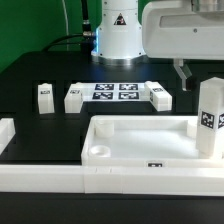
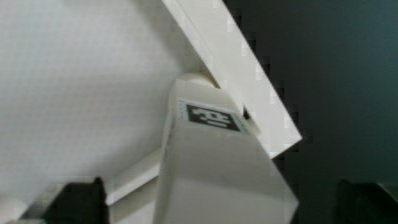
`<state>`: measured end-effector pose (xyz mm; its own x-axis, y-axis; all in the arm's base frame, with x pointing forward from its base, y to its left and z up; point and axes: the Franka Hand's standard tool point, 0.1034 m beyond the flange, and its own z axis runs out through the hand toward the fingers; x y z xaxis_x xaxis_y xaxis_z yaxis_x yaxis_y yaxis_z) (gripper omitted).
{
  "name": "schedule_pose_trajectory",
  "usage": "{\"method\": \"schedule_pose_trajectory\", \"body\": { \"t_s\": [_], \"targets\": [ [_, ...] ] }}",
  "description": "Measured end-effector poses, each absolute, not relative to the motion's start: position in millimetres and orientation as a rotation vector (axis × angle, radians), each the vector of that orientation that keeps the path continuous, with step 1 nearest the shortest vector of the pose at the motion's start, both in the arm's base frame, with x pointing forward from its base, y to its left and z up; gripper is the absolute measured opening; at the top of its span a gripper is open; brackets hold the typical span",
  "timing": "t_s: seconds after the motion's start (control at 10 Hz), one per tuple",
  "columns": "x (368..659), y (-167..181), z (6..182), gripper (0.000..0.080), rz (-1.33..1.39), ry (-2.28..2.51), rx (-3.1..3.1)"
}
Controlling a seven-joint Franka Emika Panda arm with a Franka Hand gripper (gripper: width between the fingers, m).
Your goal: Assemble desk
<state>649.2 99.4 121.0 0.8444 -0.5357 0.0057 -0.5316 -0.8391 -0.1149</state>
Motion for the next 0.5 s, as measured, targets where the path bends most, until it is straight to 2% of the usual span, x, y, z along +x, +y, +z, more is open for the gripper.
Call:
{"method": "schedule_pose_trajectory", "body": {
  "t_s": [0.5],
  "targets": [
    [651.0,103.3,120.4,0.0649,-0.111,0.209,-3.036]
  ]
}}
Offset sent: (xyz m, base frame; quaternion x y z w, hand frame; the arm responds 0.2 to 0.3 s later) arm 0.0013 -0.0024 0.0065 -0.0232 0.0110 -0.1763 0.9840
